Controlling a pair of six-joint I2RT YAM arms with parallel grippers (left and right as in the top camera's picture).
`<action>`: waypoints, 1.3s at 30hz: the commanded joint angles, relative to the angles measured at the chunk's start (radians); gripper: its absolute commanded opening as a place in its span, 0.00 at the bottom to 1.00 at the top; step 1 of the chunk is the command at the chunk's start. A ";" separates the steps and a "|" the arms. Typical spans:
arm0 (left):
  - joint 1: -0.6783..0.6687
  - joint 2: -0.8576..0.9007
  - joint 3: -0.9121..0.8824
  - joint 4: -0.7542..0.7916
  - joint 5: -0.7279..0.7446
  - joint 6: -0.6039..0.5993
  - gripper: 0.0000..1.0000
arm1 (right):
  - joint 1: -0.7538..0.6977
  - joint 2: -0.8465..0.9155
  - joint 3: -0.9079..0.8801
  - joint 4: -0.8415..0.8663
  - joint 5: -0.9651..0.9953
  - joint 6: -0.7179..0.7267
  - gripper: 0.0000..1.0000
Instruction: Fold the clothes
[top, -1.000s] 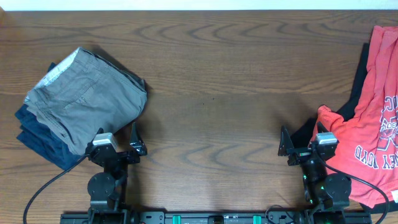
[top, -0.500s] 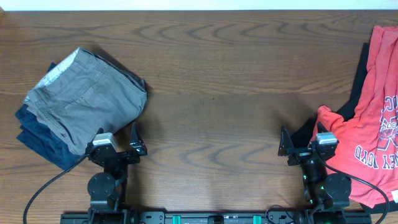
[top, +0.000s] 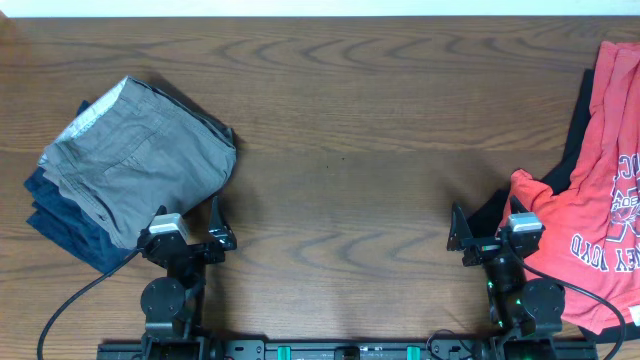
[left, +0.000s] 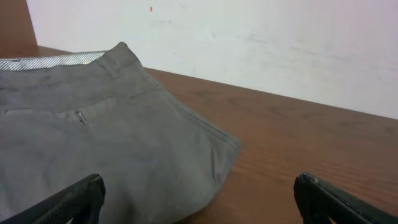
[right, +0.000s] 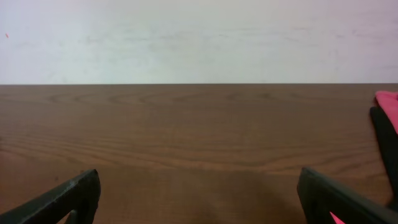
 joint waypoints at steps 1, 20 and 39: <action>0.005 -0.001 -0.032 -0.017 -0.011 0.006 0.98 | 0.008 -0.005 -0.001 -0.004 -0.008 -0.016 0.99; 0.005 0.000 -0.032 -0.017 -0.011 0.006 0.98 | 0.008 -0.005 -0.001 0.004 -0.016 0.059 0.99; 0.005 0.283 0.309 -0.249 0.174 -0.032 0.98 | -0.014 0.432 0.306 -0.245 0.116 0.071 0.99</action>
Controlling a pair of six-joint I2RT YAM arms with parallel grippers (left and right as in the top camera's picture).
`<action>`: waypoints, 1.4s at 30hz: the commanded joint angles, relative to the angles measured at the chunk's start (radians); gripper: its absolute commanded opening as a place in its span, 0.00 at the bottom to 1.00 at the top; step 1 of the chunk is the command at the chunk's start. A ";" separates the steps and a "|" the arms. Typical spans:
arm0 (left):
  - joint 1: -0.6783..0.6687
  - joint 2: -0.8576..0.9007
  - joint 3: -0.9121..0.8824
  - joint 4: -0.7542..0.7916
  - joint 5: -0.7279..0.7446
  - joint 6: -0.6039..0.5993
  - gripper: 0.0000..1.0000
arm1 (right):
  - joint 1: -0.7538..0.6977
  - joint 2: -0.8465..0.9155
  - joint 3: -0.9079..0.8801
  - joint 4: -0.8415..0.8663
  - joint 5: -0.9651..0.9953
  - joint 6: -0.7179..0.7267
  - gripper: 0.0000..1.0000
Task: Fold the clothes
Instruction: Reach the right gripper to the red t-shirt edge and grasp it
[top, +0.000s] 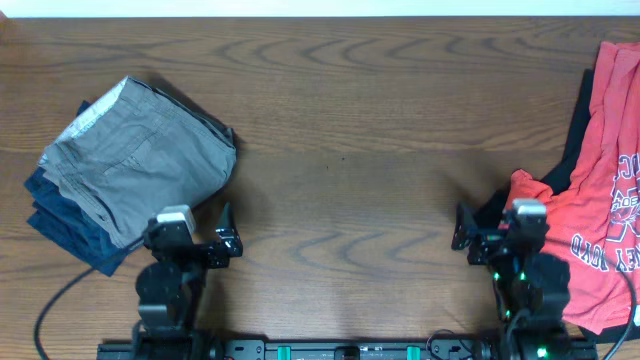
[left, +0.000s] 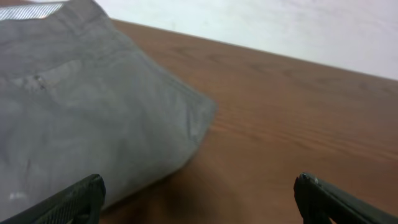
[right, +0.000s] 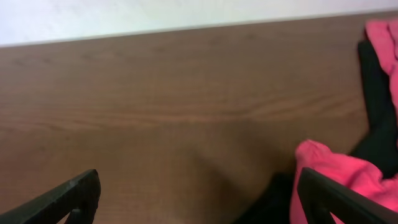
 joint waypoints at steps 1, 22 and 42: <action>0.005 0.127 0.151 -0.080 0.047 -0.013 0.98 | -0.025 0.168 0.101 -0.040 0.037 0.014 0.99; 0.005 0.576 0.420 -0.338 0.047 -0.013 0.98 | -0.172 0.977 0.369 -0.191 0.265 0.136 0.78; 0.005 0.575 0.420 -0.338 0.047 -0.013 0.98 | -0.198 1.003 0.374 -0.212 0.303 0.178 0.01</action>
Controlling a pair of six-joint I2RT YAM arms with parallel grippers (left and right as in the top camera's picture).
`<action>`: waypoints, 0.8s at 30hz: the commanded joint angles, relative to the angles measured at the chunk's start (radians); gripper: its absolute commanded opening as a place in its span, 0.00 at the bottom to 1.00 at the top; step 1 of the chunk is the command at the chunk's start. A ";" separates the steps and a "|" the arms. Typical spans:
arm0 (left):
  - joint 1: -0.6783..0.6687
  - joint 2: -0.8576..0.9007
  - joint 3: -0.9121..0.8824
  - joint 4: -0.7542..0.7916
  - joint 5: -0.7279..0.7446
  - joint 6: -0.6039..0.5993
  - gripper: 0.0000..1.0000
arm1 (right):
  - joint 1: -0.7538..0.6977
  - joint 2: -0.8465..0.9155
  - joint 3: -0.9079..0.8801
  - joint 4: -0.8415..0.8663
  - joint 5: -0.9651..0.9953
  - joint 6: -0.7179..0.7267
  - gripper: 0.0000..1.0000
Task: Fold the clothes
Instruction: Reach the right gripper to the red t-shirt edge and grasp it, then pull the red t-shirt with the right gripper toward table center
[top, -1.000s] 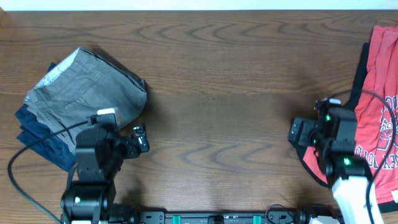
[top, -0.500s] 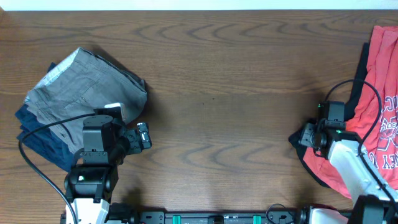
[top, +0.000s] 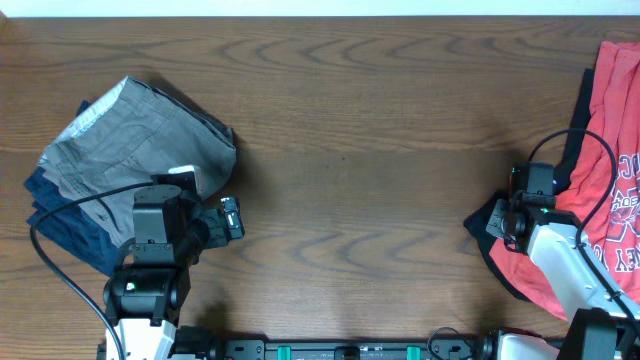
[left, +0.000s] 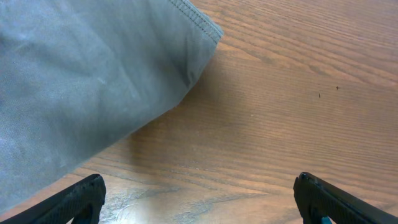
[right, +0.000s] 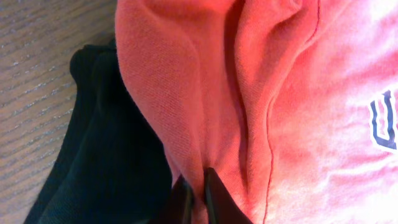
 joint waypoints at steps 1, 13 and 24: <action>0.005 -0.001 0.019 -0.002 0.000 -0.013 0.98 | -0.018 -0.036 0.029 -0.026 0.021 0.034 0.01; 0.005 -0.001 0.019 -0.002 -0.001 -0.013 0.98 | -0.075 -0.210 0.344 -0.315 -0.072 -0.042 0.01; 0.005 -0.001 0.019 -0.001 -0.001 -0.013 0.98 | 0.061 -0.219 0.492 -0.008 -1.014 -0.118 0.01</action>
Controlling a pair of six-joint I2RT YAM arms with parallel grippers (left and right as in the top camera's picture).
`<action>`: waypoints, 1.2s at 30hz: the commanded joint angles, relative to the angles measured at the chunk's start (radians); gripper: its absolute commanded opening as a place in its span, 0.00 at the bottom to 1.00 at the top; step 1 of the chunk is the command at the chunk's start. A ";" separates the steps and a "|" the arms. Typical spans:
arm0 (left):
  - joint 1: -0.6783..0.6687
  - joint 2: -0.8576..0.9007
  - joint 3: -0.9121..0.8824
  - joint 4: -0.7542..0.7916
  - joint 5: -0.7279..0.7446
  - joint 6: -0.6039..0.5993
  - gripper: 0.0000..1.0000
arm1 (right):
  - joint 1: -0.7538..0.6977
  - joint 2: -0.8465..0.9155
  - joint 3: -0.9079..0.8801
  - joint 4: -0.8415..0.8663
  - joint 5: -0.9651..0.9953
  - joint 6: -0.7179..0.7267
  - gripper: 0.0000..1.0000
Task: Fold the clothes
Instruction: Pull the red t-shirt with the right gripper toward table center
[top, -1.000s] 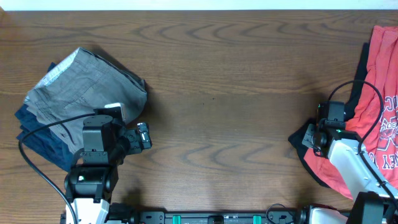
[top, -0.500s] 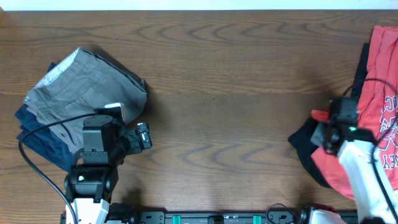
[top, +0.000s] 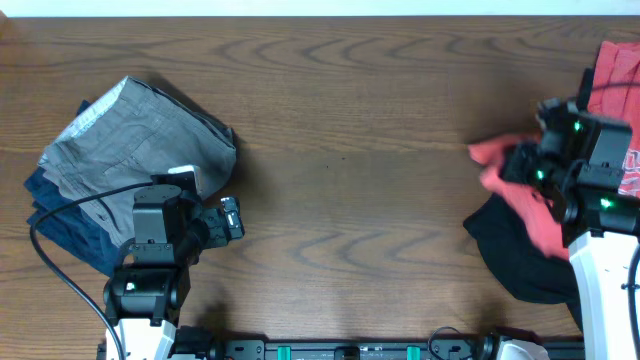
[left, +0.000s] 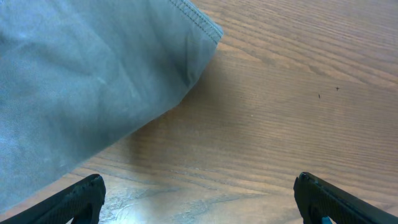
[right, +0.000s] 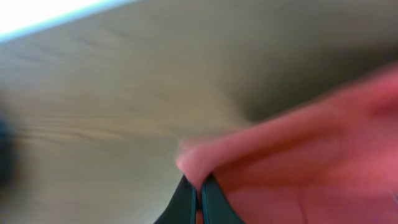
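A red shirt with printed lettering (top: 540, 215) hangs from my right gripper (top: 512, 166), which is shut on a fold of it and raised over the table's right side; the right wrist view is blurred, with red cloth (right: 298, 168) pinched between the fingers (right: 186, 200). A black garment (top: 515, 255) lies beneath it. At the left sits a folded pile: grey trousers (top: 130, 160) on a navy piece (top: 60, 225). My left gripper (top: 231, 219) stands open just right of the pile, its fingertips (left: 78, 199) wide apart over bare wood beside the grey trousers (left: 81, 74).
The wooden table (top: 340, 150) stretches between the pile and the loose clothes. More red cloth (top: 612, 70) lies at the far right edge. Both arm bases and cables sit along the front edge (top: 340, 350).
My right gripper, shut on the red shirt low beside the black garment, now holds it lifted and farther back, uncovering the black garment. The left arm has not moved.
Both grippers stood open near the front edge, left by the folded pile, right beside the loose clothes. Both then stood tilted more toward the table. Later the right one was shut on the red shirt's edge, and now holds that edge raised above the table.
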 joint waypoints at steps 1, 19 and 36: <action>0.005 -0.001 0.019 -0.002 -0.001 -0.009 0.98 | 0.117 -0.016 0.081 0.132 -0.384 0.037 0.01; 0.005 -0.001 0.019 0.008 -0.001 -0.009 0.98 | 0.690 0.474 0.080 0.909 0.036 0.150 0.01; 0.005 0.010 0.019 0.082 0.100 -0.268 0.98 | 0.346 0.275 0.080 0.052 0.411 0.184 0.99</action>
